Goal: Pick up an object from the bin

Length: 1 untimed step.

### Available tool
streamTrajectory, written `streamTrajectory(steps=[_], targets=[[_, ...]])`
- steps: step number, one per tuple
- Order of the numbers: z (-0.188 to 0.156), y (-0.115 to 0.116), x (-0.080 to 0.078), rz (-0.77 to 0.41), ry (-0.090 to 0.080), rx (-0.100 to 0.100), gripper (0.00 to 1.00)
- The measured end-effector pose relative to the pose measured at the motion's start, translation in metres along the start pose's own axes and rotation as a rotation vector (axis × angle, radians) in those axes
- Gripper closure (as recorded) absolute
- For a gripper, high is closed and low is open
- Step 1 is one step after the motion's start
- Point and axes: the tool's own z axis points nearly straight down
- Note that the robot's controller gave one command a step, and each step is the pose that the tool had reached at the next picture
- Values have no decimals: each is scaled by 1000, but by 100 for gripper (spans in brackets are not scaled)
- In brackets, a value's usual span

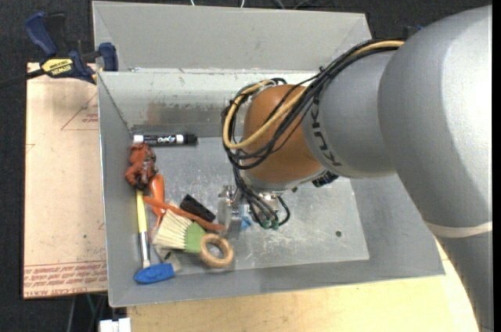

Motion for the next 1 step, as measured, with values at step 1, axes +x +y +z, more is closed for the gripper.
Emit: streamTrajectory(steps=[1], targets=[[0,0,0,0,0,0,100]])
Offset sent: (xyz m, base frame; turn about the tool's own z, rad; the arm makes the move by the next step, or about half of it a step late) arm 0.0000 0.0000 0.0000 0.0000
